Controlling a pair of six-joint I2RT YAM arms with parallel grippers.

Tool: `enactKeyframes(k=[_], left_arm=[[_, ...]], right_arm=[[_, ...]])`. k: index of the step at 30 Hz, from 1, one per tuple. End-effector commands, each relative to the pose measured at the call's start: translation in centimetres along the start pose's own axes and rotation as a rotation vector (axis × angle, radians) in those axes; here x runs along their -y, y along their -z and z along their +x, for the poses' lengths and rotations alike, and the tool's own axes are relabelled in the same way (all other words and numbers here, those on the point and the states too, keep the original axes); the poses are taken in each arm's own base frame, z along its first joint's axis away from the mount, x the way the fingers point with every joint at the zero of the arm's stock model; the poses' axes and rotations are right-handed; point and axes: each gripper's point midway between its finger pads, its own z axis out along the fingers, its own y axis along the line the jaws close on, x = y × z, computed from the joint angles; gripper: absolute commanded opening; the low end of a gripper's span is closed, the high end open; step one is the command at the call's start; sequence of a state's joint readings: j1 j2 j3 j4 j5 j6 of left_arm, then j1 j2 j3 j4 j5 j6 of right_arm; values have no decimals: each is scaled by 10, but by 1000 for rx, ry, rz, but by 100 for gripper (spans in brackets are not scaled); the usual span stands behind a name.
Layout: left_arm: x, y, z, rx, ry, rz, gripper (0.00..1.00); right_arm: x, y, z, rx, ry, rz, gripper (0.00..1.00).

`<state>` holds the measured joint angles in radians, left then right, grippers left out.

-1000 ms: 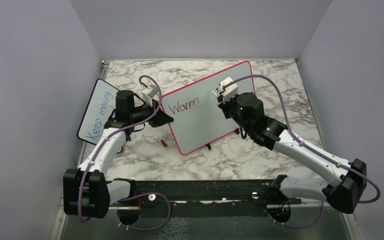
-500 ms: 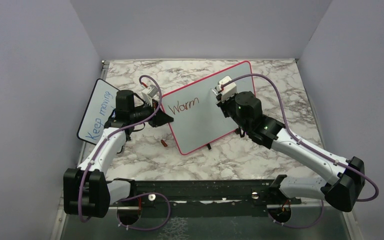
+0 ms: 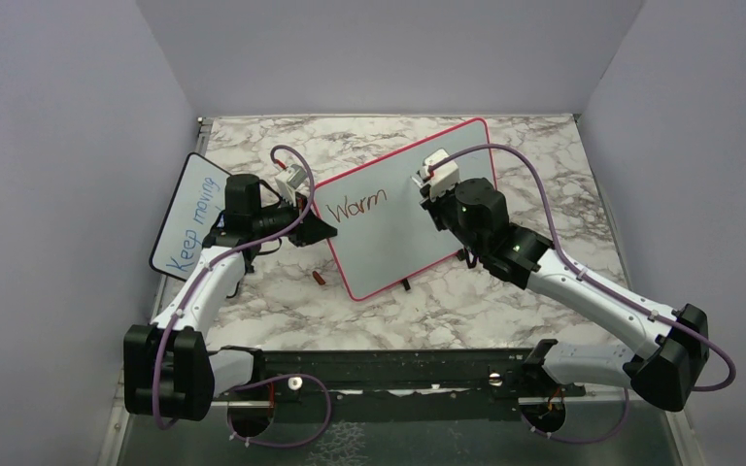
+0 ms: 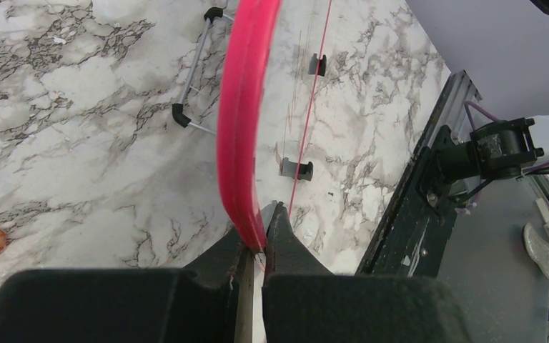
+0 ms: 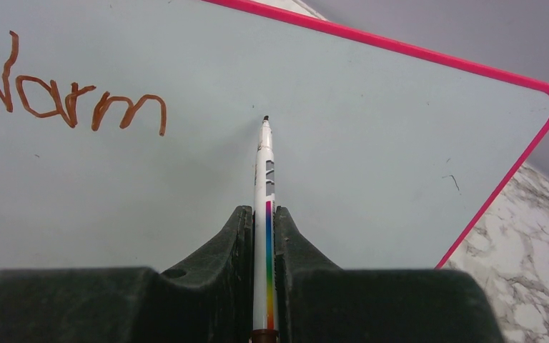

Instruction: Write a sentence on the whiteboard

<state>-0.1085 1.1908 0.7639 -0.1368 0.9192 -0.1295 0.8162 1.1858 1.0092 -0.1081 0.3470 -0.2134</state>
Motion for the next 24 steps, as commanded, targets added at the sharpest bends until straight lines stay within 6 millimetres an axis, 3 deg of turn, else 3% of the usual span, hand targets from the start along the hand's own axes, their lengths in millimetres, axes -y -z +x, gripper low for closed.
enactKeyframes(k=[1,24], left_arm=[[-36,2,19,-57,-38,-145,0],[-33,1,19,-59,-36,-127,0]], right_arm=[[2,2,-5,4,-15,-1,0],[-2,-10,-9,21,-12,2,1]])
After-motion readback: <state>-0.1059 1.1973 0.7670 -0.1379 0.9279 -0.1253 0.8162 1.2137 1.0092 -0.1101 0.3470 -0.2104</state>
